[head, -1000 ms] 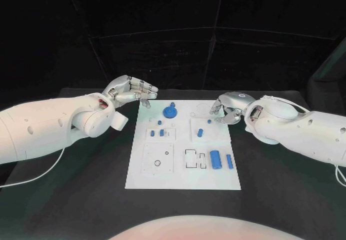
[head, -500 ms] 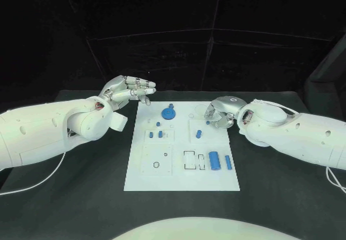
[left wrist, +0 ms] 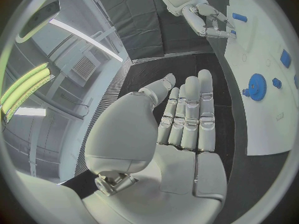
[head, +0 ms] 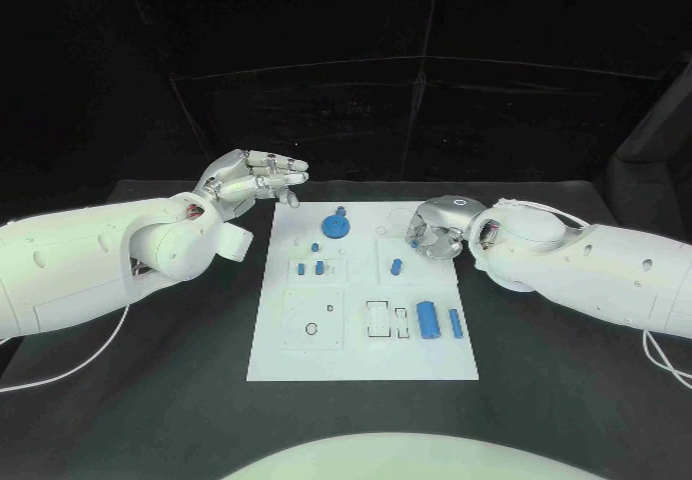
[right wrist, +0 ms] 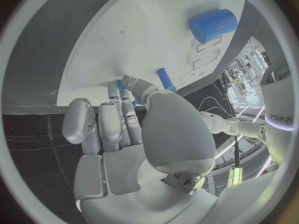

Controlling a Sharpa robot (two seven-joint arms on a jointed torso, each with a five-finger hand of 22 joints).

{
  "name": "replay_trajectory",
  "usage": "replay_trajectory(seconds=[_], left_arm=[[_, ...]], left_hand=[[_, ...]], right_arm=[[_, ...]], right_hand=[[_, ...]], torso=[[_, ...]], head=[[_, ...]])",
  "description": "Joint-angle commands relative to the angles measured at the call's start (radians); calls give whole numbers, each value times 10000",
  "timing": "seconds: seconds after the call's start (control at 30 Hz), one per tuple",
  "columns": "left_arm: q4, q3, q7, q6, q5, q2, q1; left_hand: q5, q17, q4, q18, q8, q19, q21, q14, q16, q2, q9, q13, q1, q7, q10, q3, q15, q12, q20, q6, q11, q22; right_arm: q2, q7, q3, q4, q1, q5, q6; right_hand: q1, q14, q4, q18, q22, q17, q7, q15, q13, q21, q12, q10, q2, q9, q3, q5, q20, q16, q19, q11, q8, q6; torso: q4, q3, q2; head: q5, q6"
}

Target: Assemble the parts on the task board

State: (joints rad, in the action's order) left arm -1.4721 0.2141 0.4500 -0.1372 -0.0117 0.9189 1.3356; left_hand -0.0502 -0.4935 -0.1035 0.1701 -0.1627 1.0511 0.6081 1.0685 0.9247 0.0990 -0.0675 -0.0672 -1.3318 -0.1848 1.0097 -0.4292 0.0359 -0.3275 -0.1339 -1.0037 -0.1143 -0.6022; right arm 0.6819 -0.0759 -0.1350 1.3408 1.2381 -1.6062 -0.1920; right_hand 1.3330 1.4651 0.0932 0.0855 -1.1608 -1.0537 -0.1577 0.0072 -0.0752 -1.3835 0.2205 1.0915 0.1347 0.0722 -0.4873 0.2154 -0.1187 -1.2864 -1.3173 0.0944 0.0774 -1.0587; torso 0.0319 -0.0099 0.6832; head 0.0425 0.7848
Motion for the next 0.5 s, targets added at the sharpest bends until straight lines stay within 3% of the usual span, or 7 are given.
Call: replay_trajectory(seconds=[0.03, 0.27, 0.5], left_arm=[[-24, -8, 216, 125, 150, 16, 14], [-24, -8, 193, 120, 151, 33, 16], [-41, -8, 180, 115, 151, 54, 17]], left_hand=[[9, 23, -23, 121, -13, -14, -34, -20, -70, -25, 9, 14, -64, -72, -24, 76, 23, -43, -9, 12, -82, 13], [8, 32, -34, 121, -14, -9, -33, -15, -70, -26, 8, 13, -76, -79, -26, 86, 24, -45, -10, 15, -87, 14], [9, 42, -44, 122, -12, 1, -30, -6, -69, -28, 9, 14, -85, -89, -34, 99, 27, -43, -10, 23, -94, 15]], right_arm=[[-34, 54, -13, -13, -4, -44, 402], [-117, -115, -13, -82, -25, -125, 449], [-192, -389, -13, -101, -38, -443, 207]], right_hand=[[3, 169, 1, -13, -148, 96, 25, -21, 26, -110, 21, 262, -153, 28, -93, -73, 28, 41, -133, -62, 84, -222], [-1, 196, 6, -56, -372, 101, 108, -104, 64, -235, -27, 639, -279, 47, -161, -179, 113, 3, -278, -164, 151, -532], [156, 208, 146, -77, -490, 120, 219, -211, 52, -308, -81, 1079, -447, 77, -294, -842, 213, -27, -347, -292, 217, -898]], torso=[[-2, -6, -5], [4, -9, 4], [-4, -4, -8]], head=[[32, 28], [29, 97], [17, 146]])
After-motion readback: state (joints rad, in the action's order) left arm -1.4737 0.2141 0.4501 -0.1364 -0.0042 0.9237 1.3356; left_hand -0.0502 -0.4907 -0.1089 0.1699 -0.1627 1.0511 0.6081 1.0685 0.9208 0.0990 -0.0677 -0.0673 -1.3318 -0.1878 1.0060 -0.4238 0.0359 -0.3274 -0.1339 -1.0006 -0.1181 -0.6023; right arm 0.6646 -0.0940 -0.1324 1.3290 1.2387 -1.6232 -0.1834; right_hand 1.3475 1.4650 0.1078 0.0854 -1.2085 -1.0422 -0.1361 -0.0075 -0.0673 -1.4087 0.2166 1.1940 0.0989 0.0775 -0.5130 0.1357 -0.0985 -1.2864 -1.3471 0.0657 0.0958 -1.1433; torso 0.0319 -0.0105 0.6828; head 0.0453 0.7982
